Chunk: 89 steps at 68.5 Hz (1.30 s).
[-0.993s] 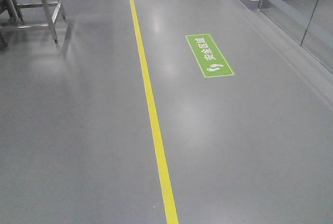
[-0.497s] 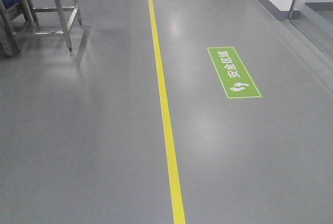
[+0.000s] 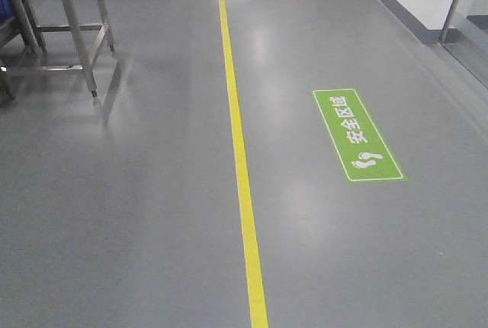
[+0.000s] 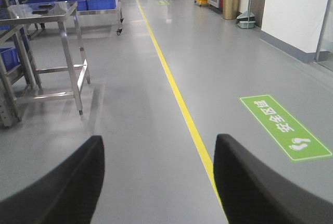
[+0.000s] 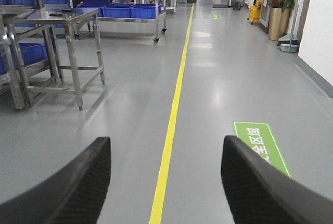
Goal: Move and align brake pads A on conveyor
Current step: 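Drive along the yellow-lined aisle past the blue bin racks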
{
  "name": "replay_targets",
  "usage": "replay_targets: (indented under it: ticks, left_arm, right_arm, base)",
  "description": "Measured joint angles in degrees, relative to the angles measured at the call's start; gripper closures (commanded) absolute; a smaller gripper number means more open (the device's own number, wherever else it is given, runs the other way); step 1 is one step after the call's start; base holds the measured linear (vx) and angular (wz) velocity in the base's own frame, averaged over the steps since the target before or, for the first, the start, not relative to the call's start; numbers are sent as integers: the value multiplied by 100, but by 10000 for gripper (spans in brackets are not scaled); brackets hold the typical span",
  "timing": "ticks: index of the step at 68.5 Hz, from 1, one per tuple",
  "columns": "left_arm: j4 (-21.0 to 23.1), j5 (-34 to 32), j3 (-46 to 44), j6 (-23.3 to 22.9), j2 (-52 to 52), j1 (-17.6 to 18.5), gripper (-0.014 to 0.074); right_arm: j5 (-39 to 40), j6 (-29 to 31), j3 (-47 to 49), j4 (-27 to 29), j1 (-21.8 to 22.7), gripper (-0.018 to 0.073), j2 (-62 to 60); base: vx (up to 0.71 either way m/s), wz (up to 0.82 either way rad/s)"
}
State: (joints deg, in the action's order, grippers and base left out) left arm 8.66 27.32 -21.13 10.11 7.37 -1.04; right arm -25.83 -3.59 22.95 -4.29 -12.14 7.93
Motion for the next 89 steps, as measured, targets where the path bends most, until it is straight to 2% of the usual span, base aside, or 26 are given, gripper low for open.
replay_targets:
  ticks: [89]
  left_arm:
    - [0, 0, 0, 0, 0, 0, 146]
  right_arm:
    - [-5, 0, 0, 0, 0, 117, 0]
  base:
    - [66, 5]
